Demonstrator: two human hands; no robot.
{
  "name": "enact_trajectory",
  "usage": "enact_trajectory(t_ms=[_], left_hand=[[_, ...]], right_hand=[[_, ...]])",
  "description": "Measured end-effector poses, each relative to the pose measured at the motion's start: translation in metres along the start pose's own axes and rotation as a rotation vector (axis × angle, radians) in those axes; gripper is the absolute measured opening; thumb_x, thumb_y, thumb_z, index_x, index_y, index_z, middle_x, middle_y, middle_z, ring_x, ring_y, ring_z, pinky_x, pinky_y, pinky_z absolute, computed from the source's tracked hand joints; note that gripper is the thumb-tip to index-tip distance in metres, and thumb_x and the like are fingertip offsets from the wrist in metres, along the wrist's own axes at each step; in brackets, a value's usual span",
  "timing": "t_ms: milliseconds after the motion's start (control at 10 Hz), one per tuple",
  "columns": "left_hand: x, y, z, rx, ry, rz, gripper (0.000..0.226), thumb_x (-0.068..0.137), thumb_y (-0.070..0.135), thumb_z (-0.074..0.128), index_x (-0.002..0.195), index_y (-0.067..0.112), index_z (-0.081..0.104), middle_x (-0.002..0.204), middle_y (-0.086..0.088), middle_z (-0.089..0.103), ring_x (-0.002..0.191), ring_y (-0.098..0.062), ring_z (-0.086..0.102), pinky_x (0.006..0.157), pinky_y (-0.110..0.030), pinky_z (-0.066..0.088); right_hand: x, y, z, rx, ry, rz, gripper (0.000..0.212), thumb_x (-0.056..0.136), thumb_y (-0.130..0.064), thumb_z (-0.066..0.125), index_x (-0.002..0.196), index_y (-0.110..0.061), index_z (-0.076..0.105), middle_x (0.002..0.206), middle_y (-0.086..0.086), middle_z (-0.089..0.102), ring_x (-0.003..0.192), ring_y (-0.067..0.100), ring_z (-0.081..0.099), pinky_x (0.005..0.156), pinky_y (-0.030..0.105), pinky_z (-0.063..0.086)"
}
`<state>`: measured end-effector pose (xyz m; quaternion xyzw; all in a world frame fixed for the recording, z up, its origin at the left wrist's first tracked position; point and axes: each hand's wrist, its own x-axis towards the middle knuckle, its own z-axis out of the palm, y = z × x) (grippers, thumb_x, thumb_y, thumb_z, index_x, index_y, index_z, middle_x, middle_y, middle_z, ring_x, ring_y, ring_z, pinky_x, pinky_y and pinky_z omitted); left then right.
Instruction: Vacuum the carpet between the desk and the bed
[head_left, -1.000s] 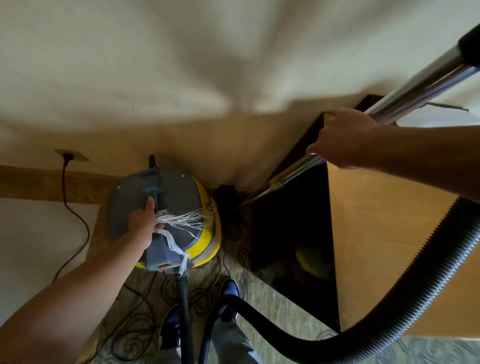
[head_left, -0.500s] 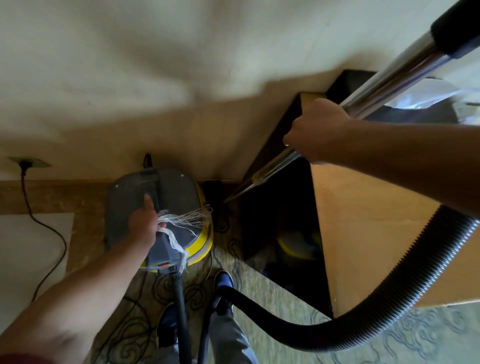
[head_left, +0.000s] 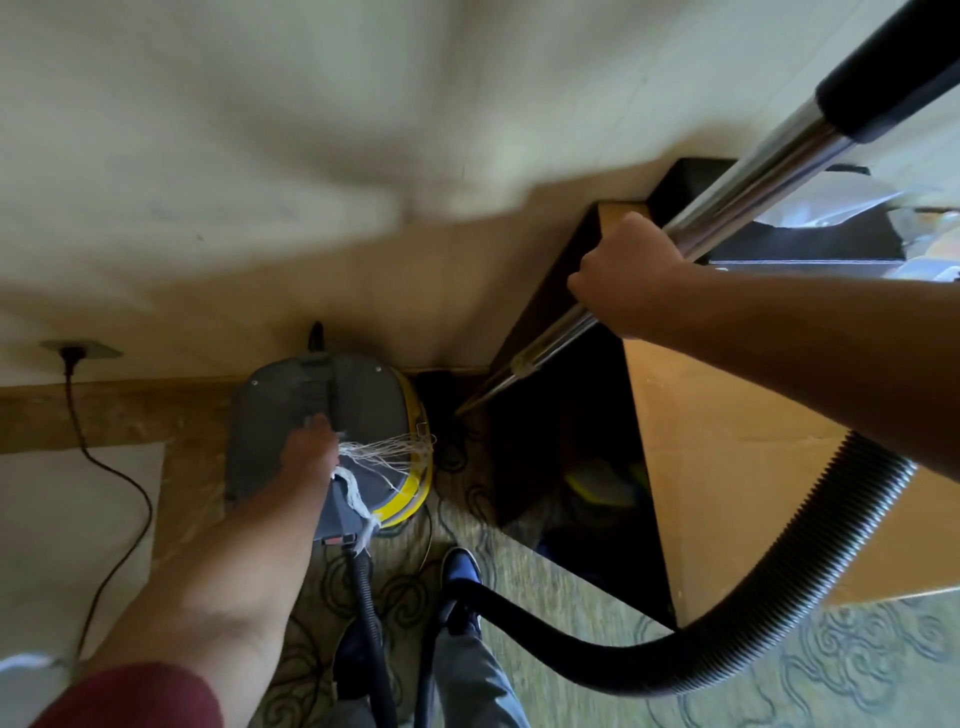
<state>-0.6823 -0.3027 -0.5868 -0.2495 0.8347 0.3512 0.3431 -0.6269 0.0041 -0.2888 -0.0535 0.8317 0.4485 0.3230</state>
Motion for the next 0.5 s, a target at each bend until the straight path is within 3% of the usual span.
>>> enact_trajectory(t_ms=[100,200,300,400,500], left_hand=[[-0.011,0.008,0.002,0.246,0.037,0.024,0.05,0.102,0.031,0.042,0.137,-0.002,0.054,0.142,-0.023,0.053,0.129,-0.04,0.051,0.105,-0.041,0.045],[-0.022,0.021,-0.001,0.434,0.11,0.053,0.055,0.105,0.035,0.031,0.145,0.001,0.046,0.152,-0.021,0.041,0.14,-0.036,0.038,0.114,-0.041,0.03],[-0.033,0.032,-0.012,0.462,0.152,0.071,0.066,0.096,0.045,0.047,0.142,-0.002,0.048,0.145,-0.023,0.047,0.134,-0.039,0.045,0.109,-0.045,0.039],[-0.065,0.046,-0.025,0.467,0.22,0.256,0.065,0.089,0.041,0.058,0.135,-0.004,0.05,0.137,-0.026,0.049,0.124,-0.042,0.051,0.099,-0.049,0.047],[-0.098,0.07,-0.041,0.605,0.311,0.518,0.048,0.089,0.032,0.061,0.124,0.001,0.055,0.128,-0.021,0.05,0.118,-0.041,0.052,0.093,-0.049,0.047]], right_hand=[[0.008,-0.007,0.01,0.014,0.01,0.087,0.024,0.097,-0.032,0.062,0.119,-0.022,0.067,0.116,0.005,0.071,0.11,0.031,0.065,0.097,0.045,0.043],[0.001,-0.014,0.008,-0.003,0.023,0.099,0.035,0.096,-0.036,0.061,0.129,-0.023,0.065,0.127,0.008,0.069,0.121,0.034,0.059,0.106,0.052,0.037],[-0.004,-0.017,0.009,0.043,0.124,0.062,0.045,0.098,-0.037,0.058,0.14,-0.02,0.058,0.14,0.012,0.058,0.129,0.035,0.052,0.116,0.06,0.027],[-0.025,-0.014,-0.003,0.071,0.221,0.073,0.047,0.1,-0.033,0.051,0.144,-0.015,0.053,0.145,0.018,0.05,0.134,0.039,0.046,0.12,0.063,0.02],[-0.047,-0.005,-0.02,0.075,0.31,0.111,0.047,0.099,-0.029,0.05,0.143,-0.011,0.052,0.144,0.019,0.047,0.134,0.04,0.044,0.12,0.059,0.022]])
